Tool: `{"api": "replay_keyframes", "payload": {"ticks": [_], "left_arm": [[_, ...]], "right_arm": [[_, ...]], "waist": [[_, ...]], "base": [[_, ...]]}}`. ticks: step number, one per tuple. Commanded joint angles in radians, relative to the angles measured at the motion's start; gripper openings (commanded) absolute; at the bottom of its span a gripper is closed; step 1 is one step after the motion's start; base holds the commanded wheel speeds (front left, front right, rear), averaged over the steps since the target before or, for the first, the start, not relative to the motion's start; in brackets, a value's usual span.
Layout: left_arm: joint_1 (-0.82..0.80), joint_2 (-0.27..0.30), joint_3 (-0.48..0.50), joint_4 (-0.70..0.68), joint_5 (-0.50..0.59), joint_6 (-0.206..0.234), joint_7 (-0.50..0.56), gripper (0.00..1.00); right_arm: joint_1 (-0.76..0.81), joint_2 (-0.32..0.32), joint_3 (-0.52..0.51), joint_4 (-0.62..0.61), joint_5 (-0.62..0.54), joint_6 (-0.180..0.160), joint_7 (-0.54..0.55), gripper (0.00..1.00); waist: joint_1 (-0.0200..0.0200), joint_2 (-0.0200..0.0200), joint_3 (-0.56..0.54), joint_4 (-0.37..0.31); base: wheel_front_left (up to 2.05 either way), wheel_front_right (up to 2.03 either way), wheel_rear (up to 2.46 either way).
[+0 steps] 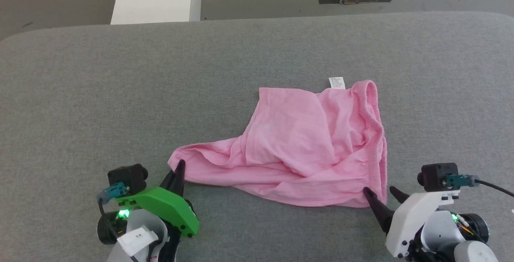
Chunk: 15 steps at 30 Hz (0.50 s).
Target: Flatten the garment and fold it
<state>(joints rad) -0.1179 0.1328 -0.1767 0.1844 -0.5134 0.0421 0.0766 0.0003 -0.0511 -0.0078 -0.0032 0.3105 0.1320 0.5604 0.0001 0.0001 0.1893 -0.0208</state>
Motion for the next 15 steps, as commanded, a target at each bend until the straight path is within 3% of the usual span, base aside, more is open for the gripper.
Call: {"api": "replay_keyframes", "payload": {"ticks": [1, 4, 5, 6, 7, 15], "left_arm": [[0.015, 0.003, 0.000, 0.000, -0.002, 0.004, -0.005, 0.00], [0.013, 0.006, -0.002, 0.002, -0.004, 0.003, -0.005, 0.00], [0.012, 0.007, -0.002, 0.003, -0.004, 0.003, -0.005, 0.00], [0.011, 0.008, -0.002, 0.003, -0.005, 0.003, -0.006, 0.00], [0.010, 0.009, -0.003, 0.004, -0.005, 0.002, -0.006, 0.00], [0.003, 0.001, 0.011, -0.015, -0.034, -0.002, -0.025, 0.00]], "right_arm": [[-0.021, 0.001, 0.008, 0.010, 0.005, -0.001, -0.006, 1.00], [-0.031, 0.001, 0.032, 0.028, 0.009, -0.001, -0.017, 1.00], [-0.035, 0.001, 0.039, 0.032, 0.013, -0.001, -0.022, 0.42], [-0.037, 0.001, 0.044, 0.035, 0.016, -0.001, -0.024, 0.25], [-0.040, 0.001, 0.051, 0.038, 0.017, -0.001, -0.027, 0.00], [-0.056, 0.001, 0.055, 0.012, 0.058, -0.001, -0.044, 0.00]], "waist": [[-0.0001, -0.0001, 0.003, 0.004], [-0.0001, -0.0001, 0.006, 0.007], [-0.0001, -0.0001, 0.007, 0.008], [-0.0001, -0.0001, 0.007, 0.008], [-0.0001, -0.0001, 0.008, 0.008], [-0.0001, -0.0001, -0.005, 0.002]], "base": [[0.00, 0.00, 0.00], [0.00, 0.00, 0.00], [0.00, 0.00, 0.00], [0.00, 0.00, 0.00], [0.00, 0.00, 0.00], [0.00, 0.00, 0.00]]}}
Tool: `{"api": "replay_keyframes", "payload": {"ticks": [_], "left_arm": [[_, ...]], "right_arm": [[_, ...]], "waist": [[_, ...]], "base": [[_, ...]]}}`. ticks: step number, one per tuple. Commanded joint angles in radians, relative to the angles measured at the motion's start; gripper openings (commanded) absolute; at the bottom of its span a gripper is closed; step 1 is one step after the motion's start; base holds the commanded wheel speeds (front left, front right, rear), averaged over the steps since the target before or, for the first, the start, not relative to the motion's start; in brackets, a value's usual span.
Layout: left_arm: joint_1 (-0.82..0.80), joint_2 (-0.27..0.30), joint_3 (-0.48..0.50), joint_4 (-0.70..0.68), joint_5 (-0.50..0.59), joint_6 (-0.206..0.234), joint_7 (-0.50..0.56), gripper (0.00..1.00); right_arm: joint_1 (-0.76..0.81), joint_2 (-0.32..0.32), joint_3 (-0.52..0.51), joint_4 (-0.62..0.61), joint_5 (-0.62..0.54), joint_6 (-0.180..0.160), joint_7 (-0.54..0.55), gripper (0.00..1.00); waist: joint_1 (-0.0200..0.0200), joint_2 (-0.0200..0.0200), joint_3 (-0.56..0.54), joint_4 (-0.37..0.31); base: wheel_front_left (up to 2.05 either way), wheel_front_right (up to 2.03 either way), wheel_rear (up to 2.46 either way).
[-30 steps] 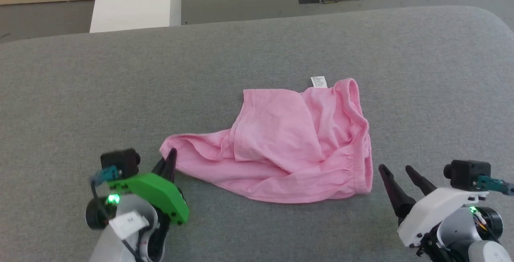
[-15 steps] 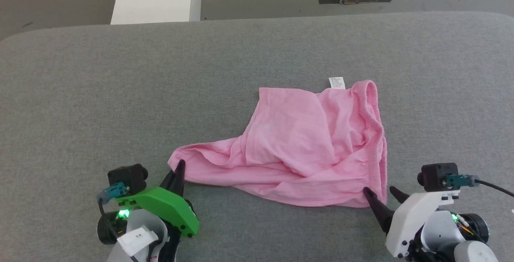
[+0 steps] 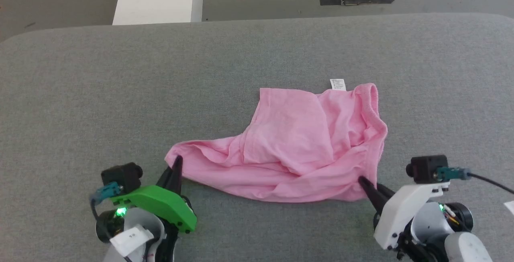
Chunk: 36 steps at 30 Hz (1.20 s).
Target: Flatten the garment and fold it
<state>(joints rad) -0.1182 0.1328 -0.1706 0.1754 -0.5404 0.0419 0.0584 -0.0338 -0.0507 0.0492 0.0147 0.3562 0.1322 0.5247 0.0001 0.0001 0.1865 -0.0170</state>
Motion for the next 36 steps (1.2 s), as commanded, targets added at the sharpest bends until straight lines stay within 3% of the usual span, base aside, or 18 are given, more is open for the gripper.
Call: {"api": "replay_keyframes", "payload": {"ticks": [1, 4, 8, 14, 18, 26, 31, 36], "left_arm": [[-0.005, -0.004, 0.017, -0.017, -0.024, -0.005, -0.012, 0.00], [-0.046, -0.020, 0.059, -0.059, -0.102, -0.024, -0.012, 0.00], [-0.175, 0.017, 0.096, -0.124, -0.145, -0.042, 0.037, 0.00], [-0.457, 0.130, 0.131, -0.152, -0.138, -0.025, 0.167, 0.00], [-0.640, 0.200, 0.148, -0.056, -0.118, -0.001, 0.242, 0.00], [-0.936, 0.289, 0.159, 0.118, -0.037, 0.060, 0.258, 0.00], [-1.064, 0.304, 0.166, 0.178, -0.008, 0.058, 0.171, 0.00], [-1.049, 0.293, 0.176, 0.213, -0.031, 0.022, 0.112, 0.00]], "right_arm": [[-0.031, 0.001, -0.004, -0.014, 0.035, -0.002, -0.011, 0.00], [-0.086, 0.001, -0.010, -0.035, 0.094, -0.002, 0.004, 0.00], [-0.248, 0.001, -0.032, -0.052, 0.208, -0.002, 0.076, 0.00], [-0.583, 0.001, -0.124, 0.006, 0.296, -0.002, 0.234, 0.00], [-0.798, 0.001, -0.179, 0.156, 0.355, -0.002, 0.249, 0.00], [-1.234, 0.001, -0.123, 0.564, 0.370, -0.002, 0.068, 0.00], [-1.437, 0.001, -0.026, 0.769, 0.387, -0.002, -0.107, 0.00], [-1.494, 0.001, 0.056, 0.896, 0.444, -0.002, -0.204, 0.00]], "waist": [[-0.0001, -0.0001, -0.005, -0.003], [-0.0001, -0.0001, -0.013, -0.004], [-0.0001, -0.0001, -0.025, 0.000], [-0.0001, -0.0001, -0.016, 0.013], [-0.0001, -0.0001, 0.025, 0.015], [-0.0001, -0.0001, 0.138, 0.013], [-0.0001, -0.0001, 0.191, 0.026], [-0.0001, -0.0001, 0.196, 0.047]], "base": [[0.00, 0.00, 0.00], [0.00, 0.00, 0.00], [0.00, 0.00, 0.00], [0.00, 0.00, 0.00], [0.00, 0.00, 0.00], [0.00, 0.00, 0.00], [0.00, 0.00, 0.00], [0.00, 0.00, 0.00]]}}
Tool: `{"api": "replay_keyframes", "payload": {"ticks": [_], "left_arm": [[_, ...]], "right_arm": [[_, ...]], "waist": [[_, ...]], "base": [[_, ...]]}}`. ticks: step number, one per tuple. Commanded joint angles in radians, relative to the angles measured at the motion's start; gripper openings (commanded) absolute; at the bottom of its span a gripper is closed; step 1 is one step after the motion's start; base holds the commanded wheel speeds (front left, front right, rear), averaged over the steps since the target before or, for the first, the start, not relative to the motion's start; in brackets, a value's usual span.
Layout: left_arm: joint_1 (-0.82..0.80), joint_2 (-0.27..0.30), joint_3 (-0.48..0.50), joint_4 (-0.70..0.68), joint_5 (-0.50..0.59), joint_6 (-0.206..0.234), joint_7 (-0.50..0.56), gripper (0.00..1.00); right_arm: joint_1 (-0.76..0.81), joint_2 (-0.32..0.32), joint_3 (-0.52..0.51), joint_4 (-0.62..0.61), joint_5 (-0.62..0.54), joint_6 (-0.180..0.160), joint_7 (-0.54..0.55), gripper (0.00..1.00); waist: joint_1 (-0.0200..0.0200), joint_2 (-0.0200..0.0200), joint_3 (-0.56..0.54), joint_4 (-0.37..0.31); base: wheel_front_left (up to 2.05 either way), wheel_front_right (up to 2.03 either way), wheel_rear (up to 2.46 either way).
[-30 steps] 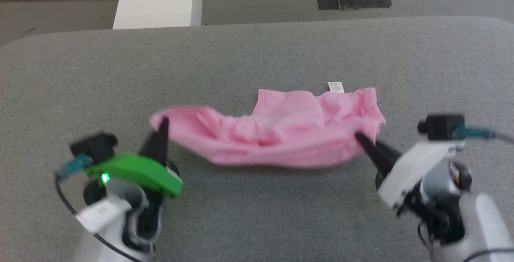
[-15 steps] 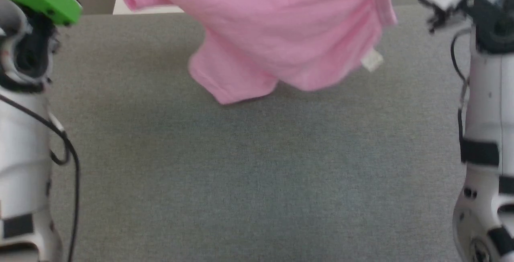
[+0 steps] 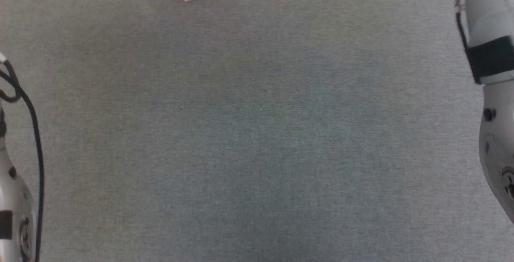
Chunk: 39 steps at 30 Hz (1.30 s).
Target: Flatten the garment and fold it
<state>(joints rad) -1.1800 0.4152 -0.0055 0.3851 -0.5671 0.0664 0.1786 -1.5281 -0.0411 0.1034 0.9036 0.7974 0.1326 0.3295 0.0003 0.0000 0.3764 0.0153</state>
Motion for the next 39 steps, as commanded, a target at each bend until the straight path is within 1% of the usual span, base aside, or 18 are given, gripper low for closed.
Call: {"api": "replay_keyframes", "payload": {"ticks": [1, 5, 7, 8, 11, 15, 18, 22, 26, 28, 32, 33, 34, 36, 37, 39], "left_arm": [[0.034, 0.005, 0.012, 0.005, -0.013, -0.014, -0.021, 0.00], [0.167, -0.017, 0.008, 0.005, -0.039, -0.060, -0.064, 0.00], [0.255, -0.033, 0.006, -0.007, -0.050, -0.078, -0.090, 0.00], [0.309, -0.050, 0.011, -0.016, -0.065, -0.084, -0.104, 0.00], [0.468, -0.101, 0.011, -0.050, -0.092, -0.090, -0.141, 0.00], [0.702, -0.167, 0.014, -0.120, -0.124, -0.075, -0.170, 0.00], [0.882, -0.204, 0.009, -0.184, -0.139, -0.050, -0.161, 0.00], [1.098, -0.227, 0.004, -0.264, -0.142, 0.000, -0.130, 0.00], [1.283, -0.237, 0.006, -0.344, -0.135, 0.069, -0.085, 0.00], [1.358, -0.228, 0.000, -0.383, -0.124, 0.103, -0.046, 0.00], [1.479, -0.219, -0.003, -0.473, -0.111, 0.170, 0.025, 0.00], [1.496, -0.221, -0.001, -0.494, -0.118, 0.179, 0.038, 0.00], [1.512, -0.227, 0.003, -0.524, -0.132, 0.183, 0.048, 0.00], [1.527, -0.224, 0.006, -0.566, -0.139, 0.186, 0.060, 0.00], [1.525, -0.226, 0.010, -0.584, -0.146, 0.185, 0.061, 0.00], [1.502, -0.212, 0.010, -0.614, -0.142, 0.182, 0.068, 0.00]], "right_arm": [[0.010, -0.009, 0.024, 0.022, 0.009, -0.002, -0.019, 0.00], [0.117, -0.009, 0.081, 0.033, 0.055, -0.002, -0.035, 0.00], [0.199, -0.009, 0.096, 0.017, 0.070, -0.002, -0.046, 0.00], [0.250, -0.009, 0.100, 0.000, 0.079, -0.002, -0.050, 0.00], [0.414, -0.015, 0.100, -0.072, 0.096, -0.002, -0.046, 0.00], [0.698, -0.044, 0.086, -0.235, 0.145, -0.002, 0.003, 0.00], [0.949, -0.073, 0.063, -0.389, 0.168, -0.002, 0.052, 0.00], [1.254, -0.082, 0.009, -0.568, 0.153, -0.002, 0.128, 0.00], [1.474, -0.067, -0.050, -0.724, 0.086, -0.002, 0.243, 0.00], [1.562, -0.053, -0.084, -0.798, 0.051, -0.002, 0.315, 0.00], [1.700, -0.025, -0.150, -0.933, 0.004, -0.002, 0.476, 0.00], [1.722, -0.021, -0.166, -0.960, 0.002, -0.002, 0.508, 0.00], [1.744, -0.016, -0.185, -0.998, -0.001, -0.002, 0.540, 0.00], [1.757, -0.011, -0.223, -1.057, -0.005, -0.002, 0.571, 0.00], [1.755, -0.010, -0.238, -1.074, 0.005, -0.002, 0.574, 0.00], [1.741, -0.010, -0.254, -1.094, 0.025, -0.002, 0.569, 0.00]], "waist": [[-0.0003, 0.0000, 0.003, 0.020], [-0.0003, 0.0000, -0.028, 0.036], [-0.0003, 0.0000, -0.048, 0.043], [-0.0003, 0.0000, -0.060, 0.047], [-0.0003, 0.0000, -0.101, 0.064], [-0.0003, 0.0000, -0.164, 0.083], [-0.0003, 0.0000, -0.212, 0.090], [-0.0003, 0.0000, -0.261, 0.089], [-0.0003, 0.0000, -0.299, 0.078], [-0.0003, 0.0000, -0.312, 0.078], [-0.0003, 0.0000, -0.335, 0.072], [-0.0003, 0.0000, -0.336, 0.071], [-0.0003, 0.0000, -0.336, 0.070], [-0.0003, 0.0000, -0.332, 0.065], [-0.0003, 0.0000, -0.330, 0.061], [-0.0003, 0.0000, -0.323, 0.056]], "base": [[0.00, 0.00, 0.00], [0.00, 0.00, 0.00], [0.00, 0.00, 0.00], [0.00, 0.00, 0.00], [0.00, 0.00, 0.00], [0.00, 0.00, 0.00], [0.00, 0.00, 0.00], [0.00, 0.00, 0.00], [0.00, 0.00, 0.00], [0.00, 0.00, 0.00], [0.00, 0.00, 0.00], [0.00, 0.00, 0.00], [0.00, 0.00, 0.00], [0.00, 0.00, 0.00], [0.00, 0.00, 0.00], [0.00, 0.00, 0.00]]}}
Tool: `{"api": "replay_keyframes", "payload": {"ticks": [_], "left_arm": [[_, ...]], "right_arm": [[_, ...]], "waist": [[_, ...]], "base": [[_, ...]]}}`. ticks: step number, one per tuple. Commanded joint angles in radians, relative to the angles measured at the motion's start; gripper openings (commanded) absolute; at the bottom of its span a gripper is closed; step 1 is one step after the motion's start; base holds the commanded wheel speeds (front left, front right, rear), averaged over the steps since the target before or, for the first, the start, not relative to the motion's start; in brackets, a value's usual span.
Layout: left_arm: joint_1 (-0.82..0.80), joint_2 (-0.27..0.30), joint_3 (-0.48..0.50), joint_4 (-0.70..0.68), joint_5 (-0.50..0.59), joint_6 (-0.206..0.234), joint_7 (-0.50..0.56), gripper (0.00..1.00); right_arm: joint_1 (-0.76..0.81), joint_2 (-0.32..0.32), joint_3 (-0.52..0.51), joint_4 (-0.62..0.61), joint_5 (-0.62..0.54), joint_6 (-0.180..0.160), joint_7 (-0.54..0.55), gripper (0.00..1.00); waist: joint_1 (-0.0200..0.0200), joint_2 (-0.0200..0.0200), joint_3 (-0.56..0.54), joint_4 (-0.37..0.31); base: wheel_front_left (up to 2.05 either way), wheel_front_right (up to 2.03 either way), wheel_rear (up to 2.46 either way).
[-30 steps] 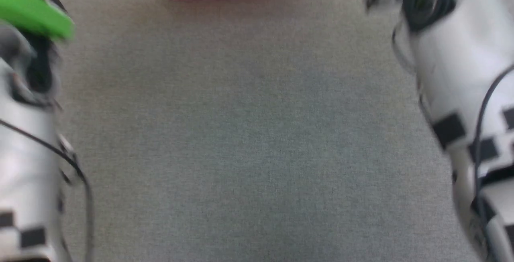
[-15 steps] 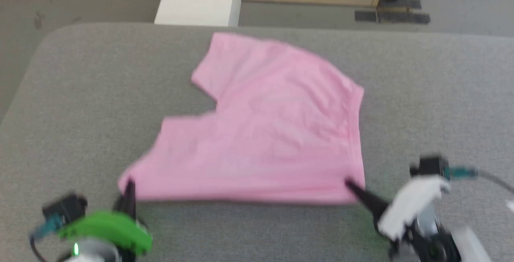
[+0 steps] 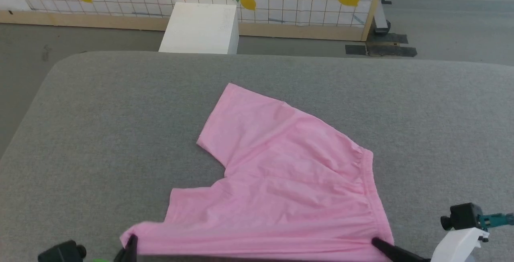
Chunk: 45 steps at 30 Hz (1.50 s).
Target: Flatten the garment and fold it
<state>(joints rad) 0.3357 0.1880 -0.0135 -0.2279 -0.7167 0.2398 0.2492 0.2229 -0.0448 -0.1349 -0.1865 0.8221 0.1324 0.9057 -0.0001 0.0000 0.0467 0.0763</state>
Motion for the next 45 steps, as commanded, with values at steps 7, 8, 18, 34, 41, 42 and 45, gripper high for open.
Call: {"api": "replay_keyframes", "payload": {"ticks": [7, 8, 18, 34, 41, 42, 45], "left_arm": [[-0.316, 0.114, -0.031, 0.041, 0.037, -0.052, 0.089, 0.00], [-0.380, 0.123, -0.044, 0.072, 0.038, -0.065, 0.106, 0.00], [-0.848, 0.150, -0.142, 0.429, 0.073, -0.148, 0.201, 0.00], [-1.132, 0.159, -0.189, 0.725, 0.115, -0.190, 0.198, 0.00], [-1.153, 0.148, -0.189, 0.758, 0.112, -0.191, 0.165, 1.00], [-1.155, 0.146, -0.186, 0.761, 0.110, -0.191, 0.152, 1.00], [-1.164, 0.144, -0.168, 0.761, 0.112, -0.189, 0.080, 1.00]], "right_arm": [[-0.160, -0.006, -0.049, 0.046, 0.022, -0.002, -0.013, 0.00], [-0.191, -0.006, -0.051, 0.067, 0.021, -0.002, -0.006, 0.00], [-0.473, -0.006, -0.021, 0.230, -0.029, -0.002, -0.007, 0.00], [-0.669, -0.006, 0.086, 0.409, -0.001, -0.002, -0.135, 0.00], [-0.678, -0.005, 0.130, 0.440, 0.036, -0.002, -0.190, 1.00], [-0.677, -0.005, 0.137, 0.438, 0.055, -0.002, -0.205, 1.00], [-0.672, -0.005, 0.150, 0.420, 0.090, -0.002, -0.262, 1.00]], "waist": [[0.0001, 0.0000, 0.089, -0.035], [0.0001, 0.0000, 0.107, -0.041], [0.0001, 0.0000, 0.283, -0.131], [0.0001, 0.0000, 0.390, -0.227], [0.0001, 0.0000, 0.394, -0.234], [0.0001, 0.0000, 0.393, -0.233], [0.0001, 0.0000, 0.383, -0.232]], "base": [[0.00, 0.00, 0.00], [0.00, 0.00, 0.00], [0.00, 0.00, 0.00], [0.00, 0.00, 0.00], [0.00, 0.00, 0.00], [0.00, 0.00, 0.00], [0.00, 0.00, 0.00]]}}
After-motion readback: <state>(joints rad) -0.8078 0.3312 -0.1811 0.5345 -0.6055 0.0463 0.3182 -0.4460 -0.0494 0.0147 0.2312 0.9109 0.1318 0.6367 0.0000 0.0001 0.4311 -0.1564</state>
